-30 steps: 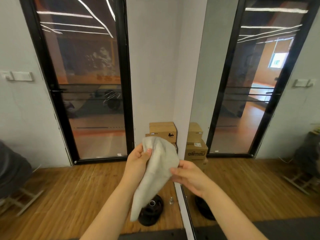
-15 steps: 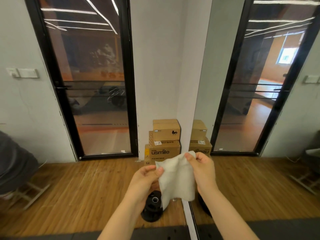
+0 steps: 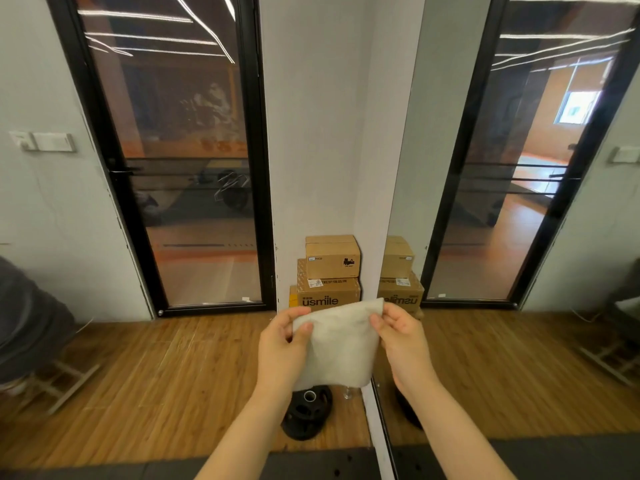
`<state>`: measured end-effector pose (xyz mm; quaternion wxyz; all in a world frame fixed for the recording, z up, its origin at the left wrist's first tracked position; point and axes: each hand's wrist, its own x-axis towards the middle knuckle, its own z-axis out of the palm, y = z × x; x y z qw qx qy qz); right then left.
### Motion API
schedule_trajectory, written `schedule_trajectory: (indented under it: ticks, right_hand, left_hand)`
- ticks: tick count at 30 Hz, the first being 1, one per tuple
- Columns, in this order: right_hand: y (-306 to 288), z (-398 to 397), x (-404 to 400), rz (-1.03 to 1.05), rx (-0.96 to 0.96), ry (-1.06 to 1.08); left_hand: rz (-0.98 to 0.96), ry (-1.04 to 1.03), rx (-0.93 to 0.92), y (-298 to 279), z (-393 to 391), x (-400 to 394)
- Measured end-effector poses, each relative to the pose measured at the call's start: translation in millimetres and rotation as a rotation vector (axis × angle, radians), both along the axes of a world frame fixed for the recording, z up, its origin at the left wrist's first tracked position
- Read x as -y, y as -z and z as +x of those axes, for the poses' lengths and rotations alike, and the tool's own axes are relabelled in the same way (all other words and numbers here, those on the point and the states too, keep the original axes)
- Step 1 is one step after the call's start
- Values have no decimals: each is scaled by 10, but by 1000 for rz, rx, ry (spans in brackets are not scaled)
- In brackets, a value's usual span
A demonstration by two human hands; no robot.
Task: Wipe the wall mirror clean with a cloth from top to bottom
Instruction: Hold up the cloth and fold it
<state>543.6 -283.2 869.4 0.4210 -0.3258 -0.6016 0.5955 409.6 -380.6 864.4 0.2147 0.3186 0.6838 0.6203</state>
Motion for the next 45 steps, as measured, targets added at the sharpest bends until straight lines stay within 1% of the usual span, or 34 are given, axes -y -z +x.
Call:
schedule_trajectory:
  ticks: [2, 3, 5, 6, 8, 10, 11, 12, 14, 15, 16, 19, 23, 25, 26, 31, 33, 35, 37, 40, 42, 44, 45]
  right_hand:
    - [-26, 4, -17, 66, 46, 14]
    - [-46, 15, -24, 94, 60, 21]
    - [-61, 32, -46, 124, 83, 65]
    - [-67, 38, -49, 108, 91, 83]
    - [-54, 35, -26, -24, 61, 25]
    - [-9, 14, 23, -141, 12, -66]
    - [10, 4, 37, -133, 1, -56]
    - [22, -2, 30, -72, 18, -2]
    - [-3, 4, -16, 160, 160, 150]
    - [-35, 14, -41, 262, 208, 177]
    - [-75, 22, -65, 316, 214, 154]
    - [-167, 46, -118, 294, 120, 53]
    - [-219, 46, -172, 203, 57, 98]
    - [-202, 35, -167, 150, 37, 92]
    - [-193, 29, -153, 114, 17, 82]
    - [-121, -14, -123, -189, -65, 4]
    - [-57, -36, -144, -257, -58, 3]
    - [12, -48, -182, -261, -28, -6]
    - [75, -47, -246, -197, 35, -43]
    - [183, -46, -384, 58, 272, -65]
    - [270, -89, -468, 192, 378, -11]
    - [347, -175, -538, 249, 383, 48]
    - [384, -232, -581, 260, 384, 70]
  left_hand:
    - [8, 102, 183, -19, -23, 2]
    - [11, 128, 219, -28, -35, 10]
    - [37, 115, 147, -38, -51, 9]
    - [62, 93, 93, -49, -46, 6]
    - [132, 48, 28, -80, -9, -4]
    - [172, 22, 31, -106, 20, -9]
    - [176, 15, 27, -111, 26, -8]
    - [172, 7, 7, -118, 25, -9]
    - [132, -14, -67, -118, 4, -7]
    - [119, -20, -92, -118, -12, -6]
    - [116, -24, -103, -121, -30, -8]
    - [97, -31, -137, -137, -97, -25]
    - [61, -13, -168, -125, -128, -49]
    - [42, 35, -92, -90, -111, -63]
    - [37, 62, -20, -71, -104, -69]
    - [88, 202, 420, -25, -100, -95]
    - [78, 249, 475, -2, -75, -111]
    - [66, 238, 436, 24, -52, -141]
    - [52, 146, 385, 51, -50, -192]
    - [14, -5, 273, 125, -78, -303]
    - [20, -76, 139, 204, -69, -380]
    - [10, -136, -3, 325, -65, -491]
    - [2, -166, -37, 394, -74, -557]
